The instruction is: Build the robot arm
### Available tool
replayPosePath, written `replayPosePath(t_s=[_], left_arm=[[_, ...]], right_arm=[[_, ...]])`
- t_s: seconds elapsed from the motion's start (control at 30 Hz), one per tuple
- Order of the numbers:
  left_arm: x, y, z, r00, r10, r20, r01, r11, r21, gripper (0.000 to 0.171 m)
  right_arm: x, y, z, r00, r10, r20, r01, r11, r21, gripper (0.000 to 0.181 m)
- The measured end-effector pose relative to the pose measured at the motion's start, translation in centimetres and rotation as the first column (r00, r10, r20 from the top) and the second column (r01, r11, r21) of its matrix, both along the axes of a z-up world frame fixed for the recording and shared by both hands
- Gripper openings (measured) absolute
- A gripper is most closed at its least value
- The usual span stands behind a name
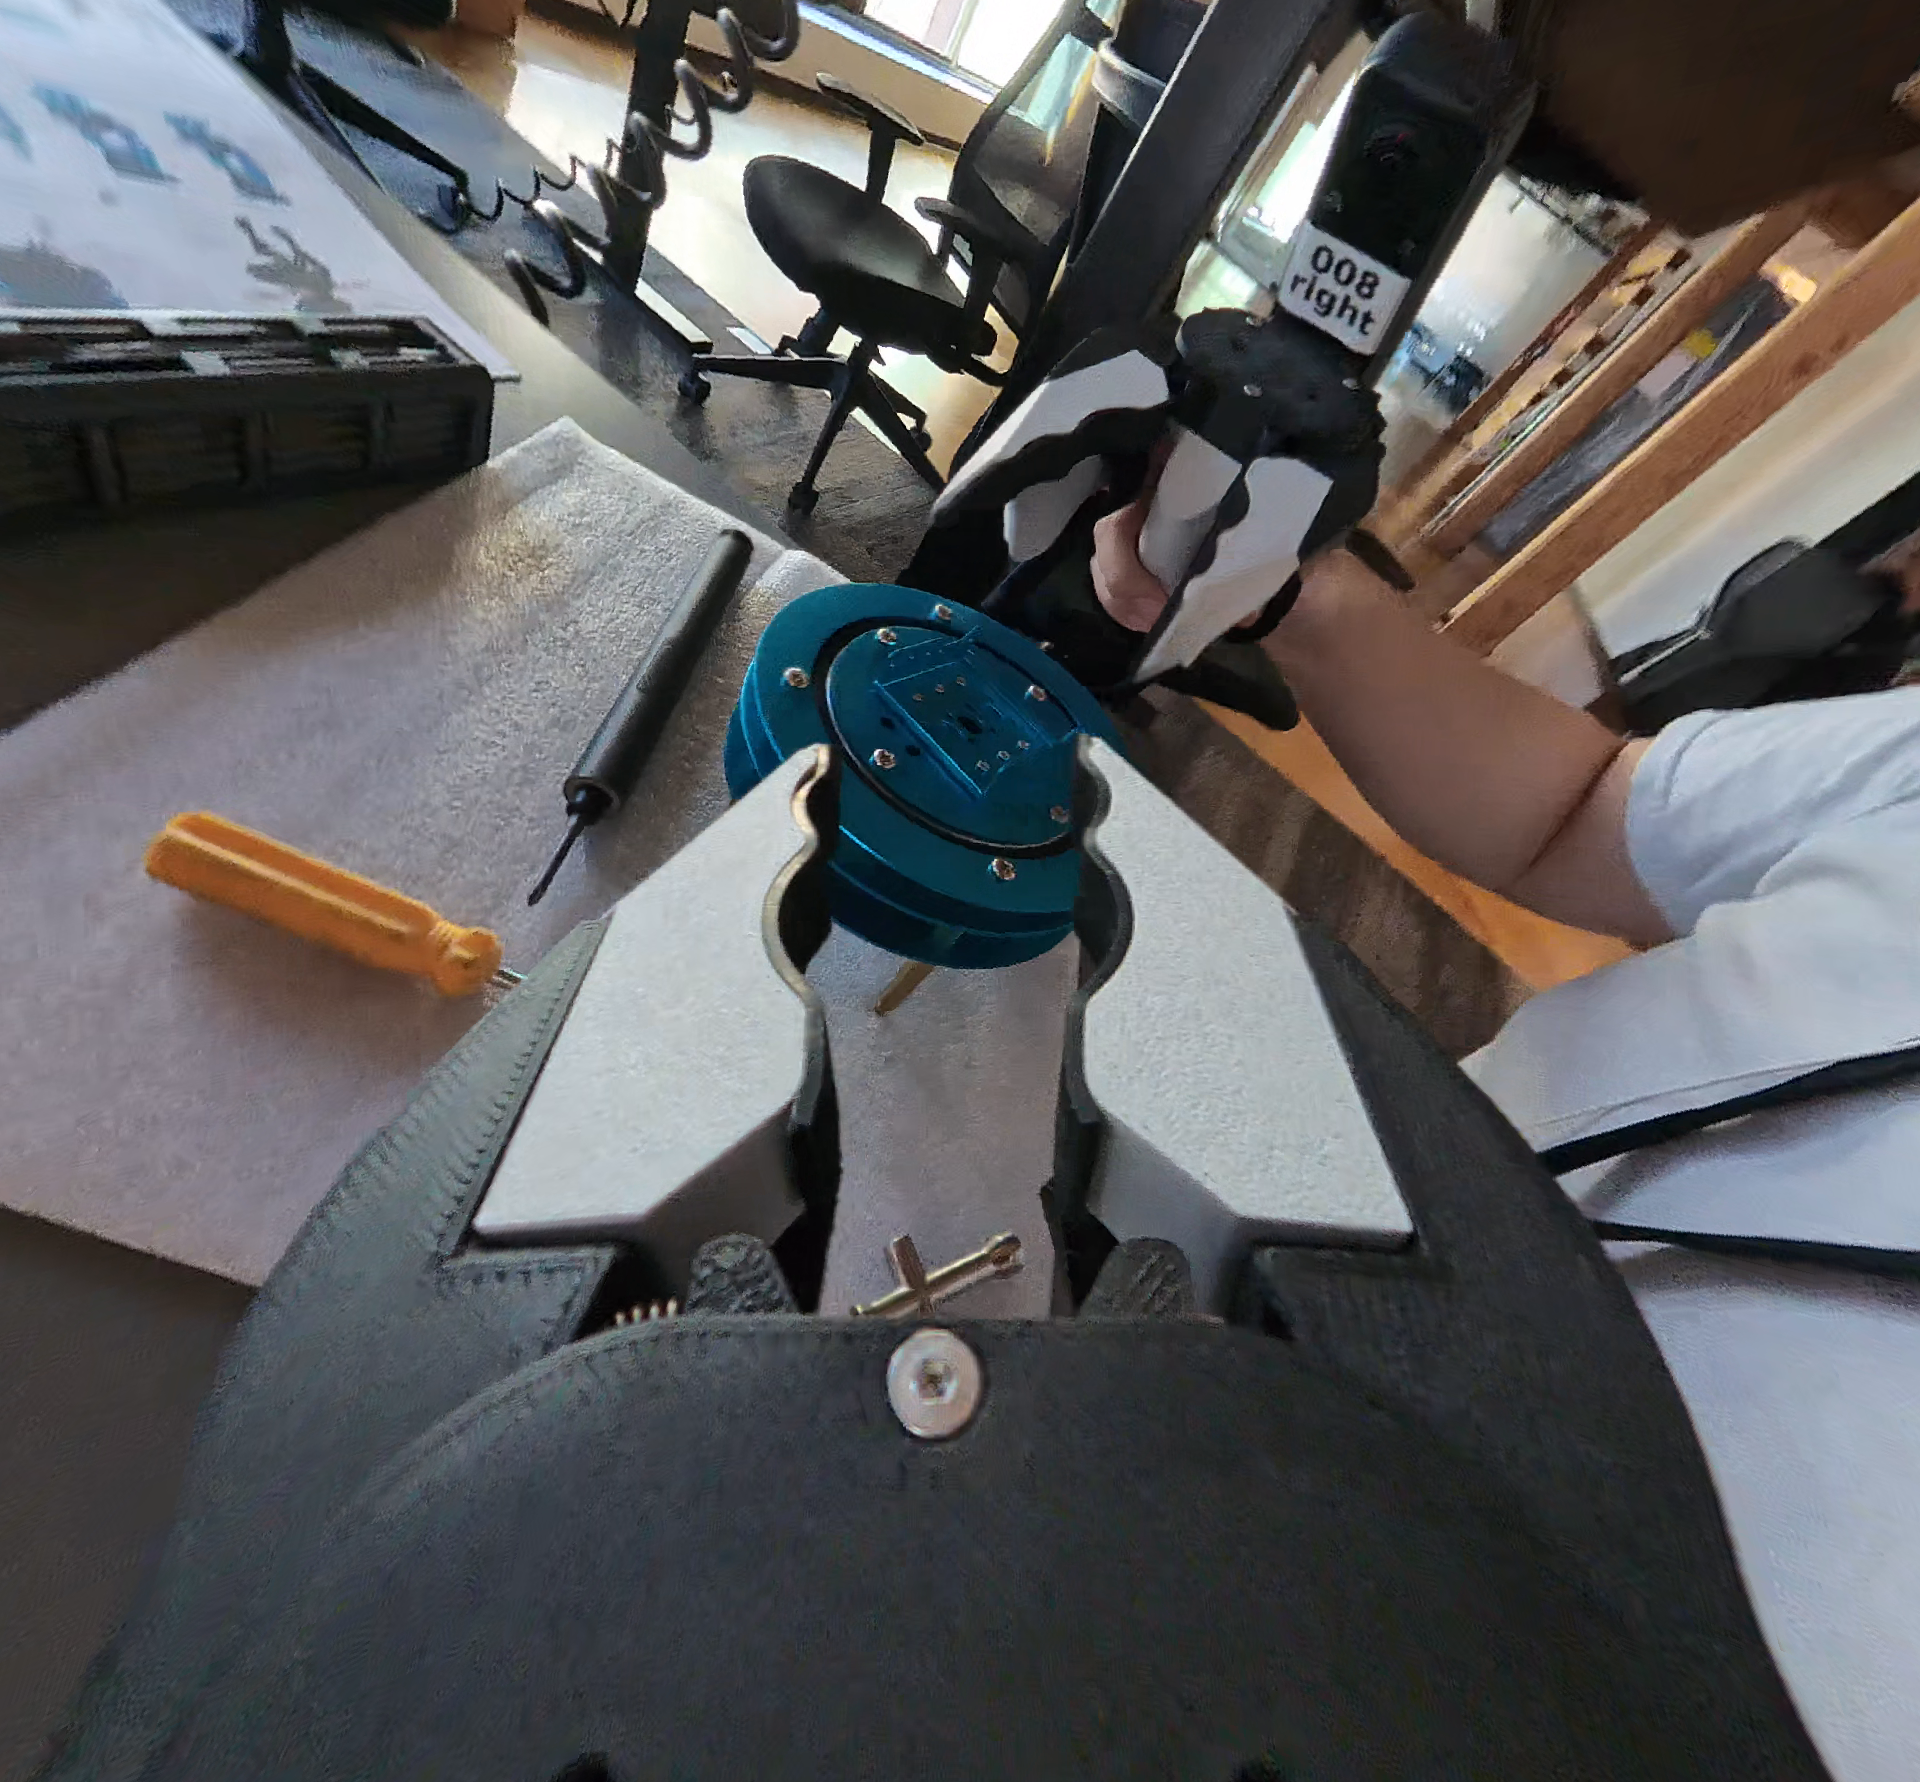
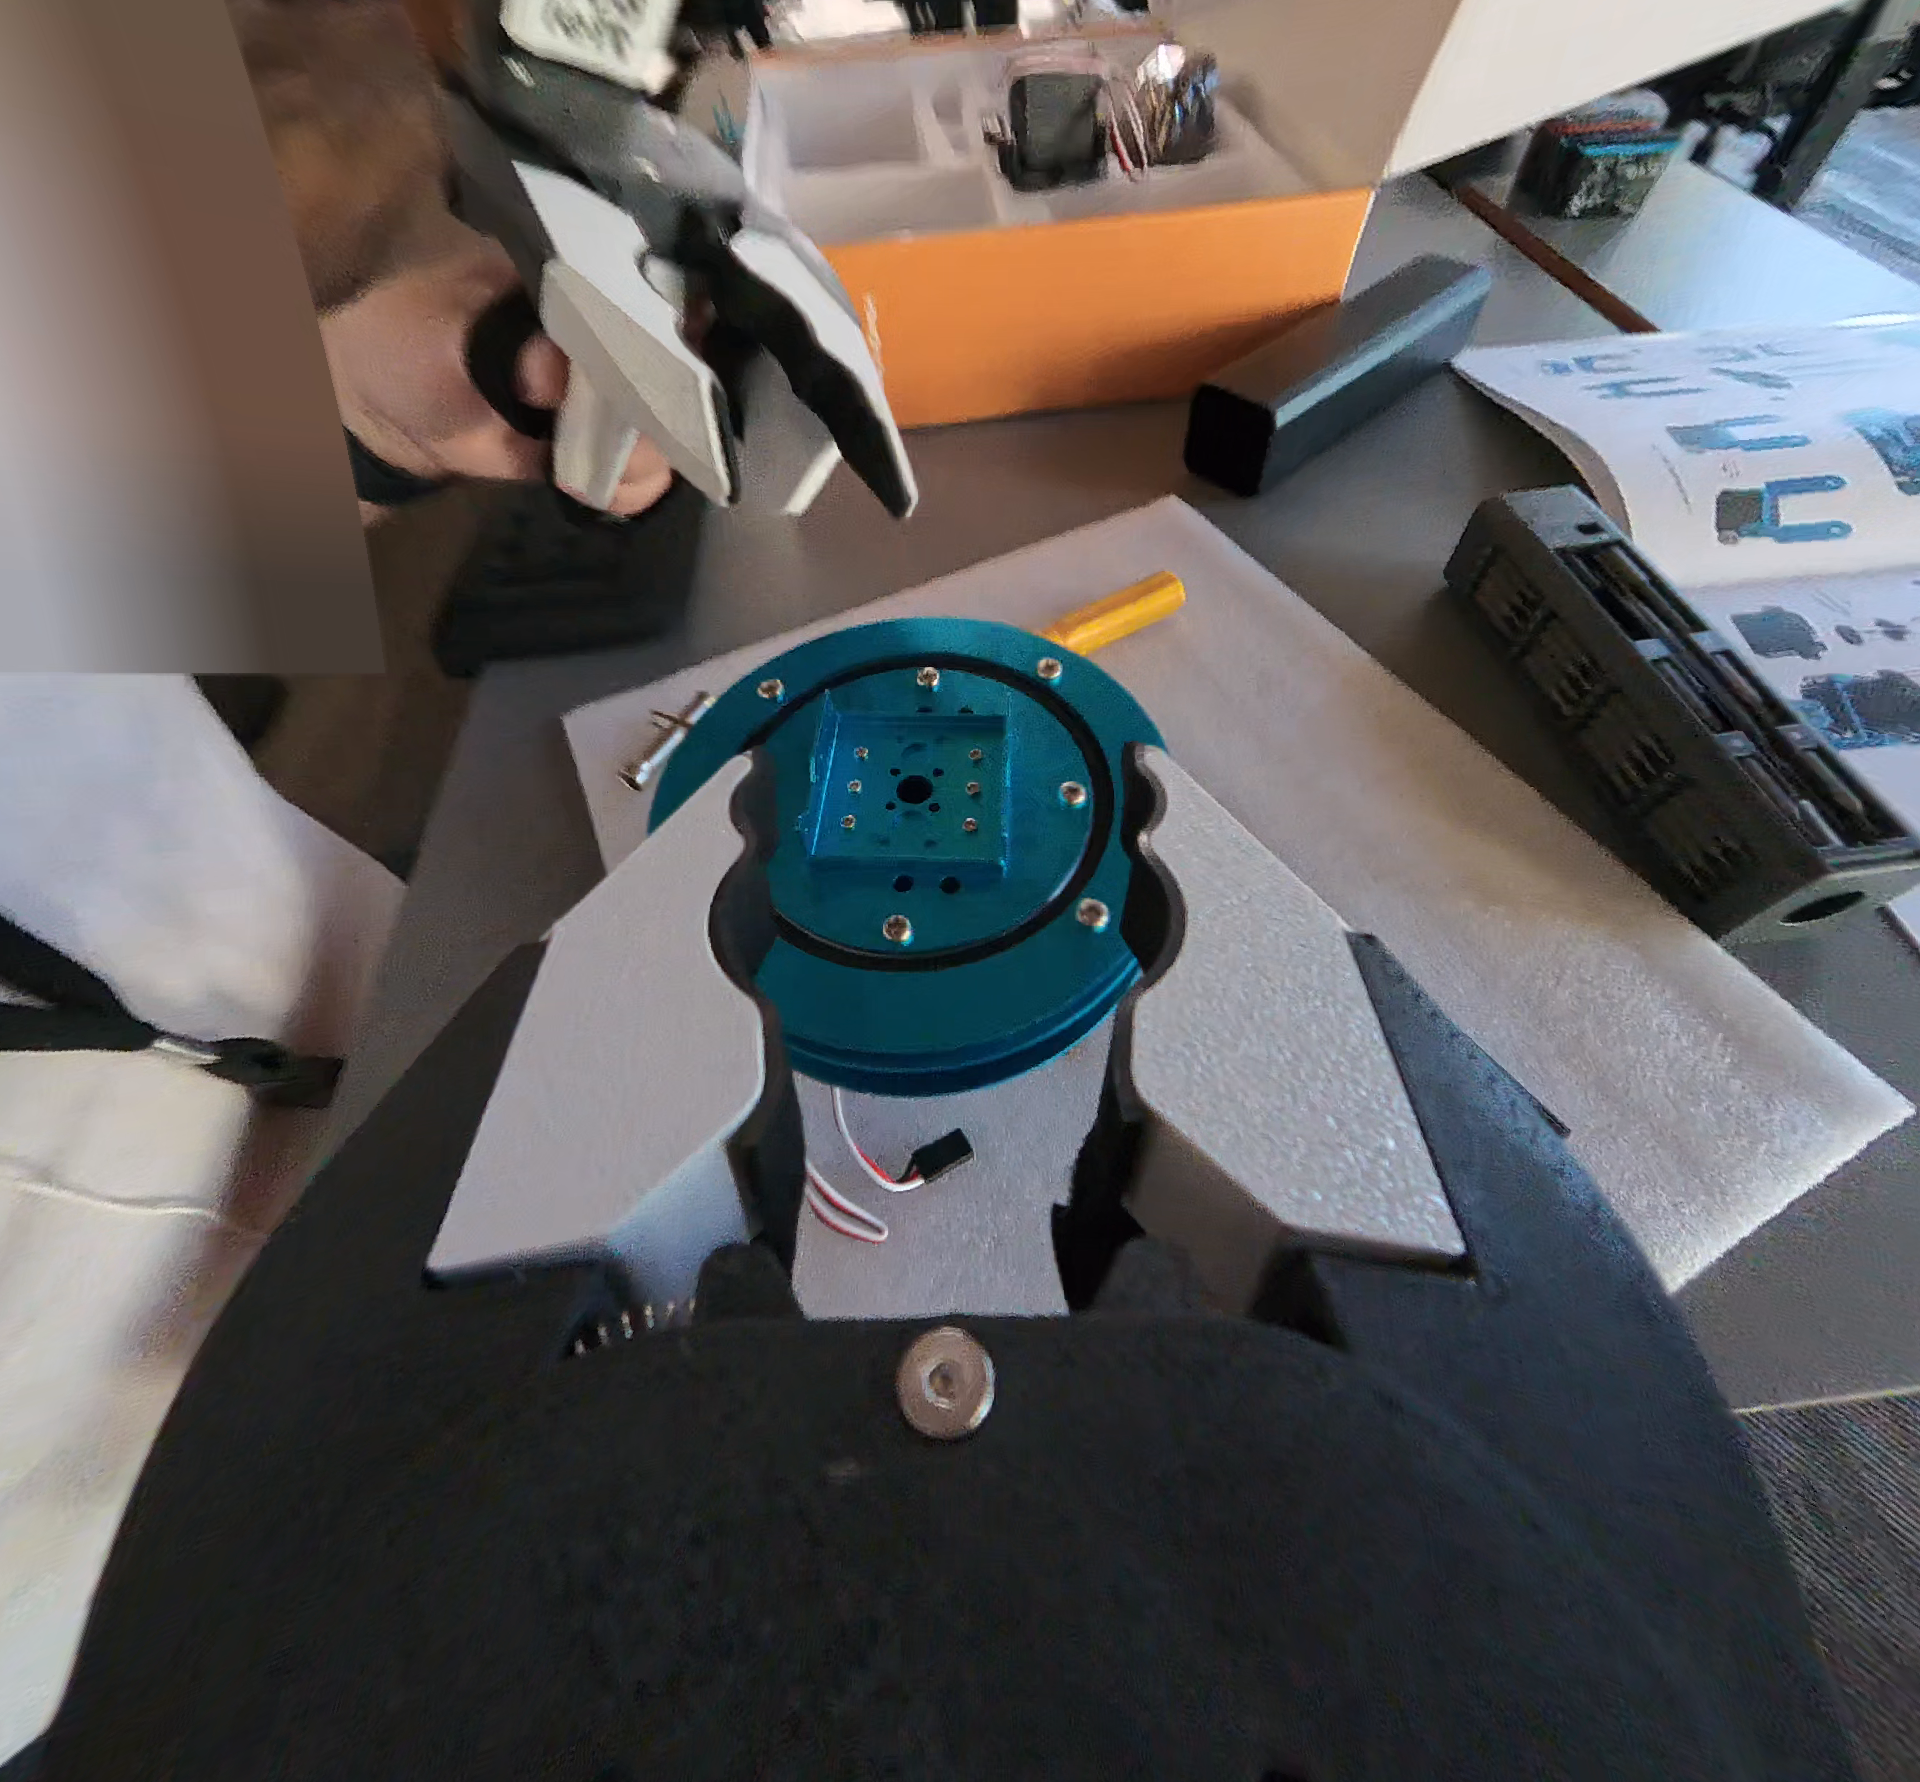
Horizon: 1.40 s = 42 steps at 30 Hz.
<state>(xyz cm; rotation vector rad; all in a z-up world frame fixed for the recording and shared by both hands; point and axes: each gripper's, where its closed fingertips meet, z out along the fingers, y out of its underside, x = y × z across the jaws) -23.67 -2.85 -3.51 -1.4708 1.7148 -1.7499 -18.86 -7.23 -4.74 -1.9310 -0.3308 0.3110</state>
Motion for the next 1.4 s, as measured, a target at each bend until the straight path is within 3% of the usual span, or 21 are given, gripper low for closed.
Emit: replayPosePath(t_s=[0.17, 0.27, 0.43, 0.67, 0.9, 1.0, 1.17, 1.4], left_arm=[[0.1, -0.8, -1.7, 1.000, 0.004, 0.003, -0.004, 0.992, 0.127, 0.054], [0.0, -1.4, -2.2, 1.000, -0.014, 0.012, 0.012, 0.986, 0.163, 0.058], [0.0, -1.8, -2.9, 0.999, -0.038, 0.019, 0.033, 0.971, 0.236, 0.069], [0.4, -1.9, -4.0, 0.996, -0.078, 0.038, 0.060, 0.936, 0.346, 0.074], [0.6, -2.0, -4.1, 0.990, -0.139, 0.036, 0.119, 0.934, 0.336, 0.067], [0.7, -2.0, -4.1, 0.986, -0.165, 0.037, 0.143, 0.932, 0.333, 0.066], [0.9, -2.1, -4.4, 0.981, -0.191, 0.021, 0.175, 0.933, 0.315, 0.080], [1.3, -2.1, -4.5, 0.985, -0.171, 0.022, 0.156, 0.939, 0.306, 0.080]], right_arm=[[-1.4, 1.1, -1.5, 0.992, -0.069, 0.104, 0.073, 0.997, -0.039, 0.057], [-1.4, 1.1, -1.6, 0.994, -0.089, 0.059, 0.092, 0.994, -0.052, 0.045], [-1.8, 0.7, -2.0, 0.997, -0.047, 0.066, 0.053, 0.994, -0.094, 0.054], [-1.5, 0.8, -2.1, 0.994, -0.057, 0.098, 0.066, 0.994, -0.088, 0.044], [-1.3, 0.9, -2.1, 0.997, -0.069, 0.020, 0.070, 0.993, -0.094, 0.053], [-1.3, 0.9, -2.1, 0.998, -0.051, 0.035, 0.054, 0.994, -0.100, 0.048], [-1.4, 0.9, -2.1, 0.998, -0.040, 0.047, 0.045, 0.994, -0.103, 0.046], [-1.5, 0.9, -2.2, 0.996, -0.065, 0.065, 0.072, 0.990, -0.118, 0.045]])
